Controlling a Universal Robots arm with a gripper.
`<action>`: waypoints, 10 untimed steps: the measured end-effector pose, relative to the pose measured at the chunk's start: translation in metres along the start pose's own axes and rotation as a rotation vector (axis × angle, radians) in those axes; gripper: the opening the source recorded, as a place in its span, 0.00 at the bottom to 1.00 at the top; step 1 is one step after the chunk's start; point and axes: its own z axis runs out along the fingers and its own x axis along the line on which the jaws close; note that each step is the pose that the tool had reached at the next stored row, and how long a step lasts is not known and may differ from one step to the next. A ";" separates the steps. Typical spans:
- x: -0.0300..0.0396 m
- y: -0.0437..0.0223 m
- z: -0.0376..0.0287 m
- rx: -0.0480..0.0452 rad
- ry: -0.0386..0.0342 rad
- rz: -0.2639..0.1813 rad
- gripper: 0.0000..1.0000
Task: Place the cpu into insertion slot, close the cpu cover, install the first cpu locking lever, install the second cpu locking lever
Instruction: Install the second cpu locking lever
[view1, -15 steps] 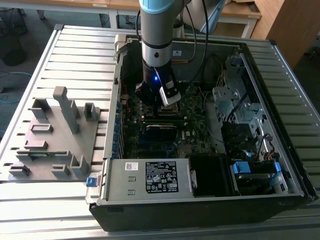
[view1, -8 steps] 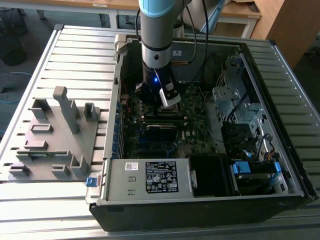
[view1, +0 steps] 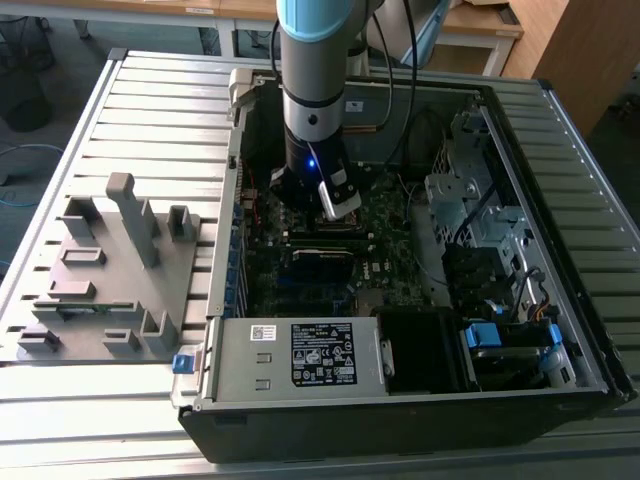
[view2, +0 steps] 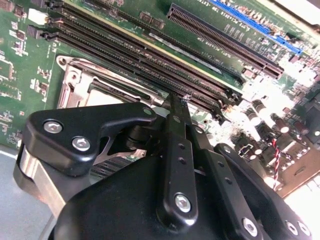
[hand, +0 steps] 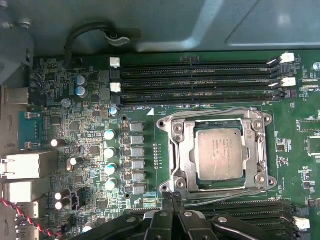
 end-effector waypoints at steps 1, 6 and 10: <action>0.0001 -0.0004 0.0002 -0.0034 0.0002 0.000 0.10; 0.0000 -0.0014 0.0002 -0.0103 0.0006 0.000 0.10; -0.0002 -0.0045 0.0000 -0.0266 0.0017 0.001 0.10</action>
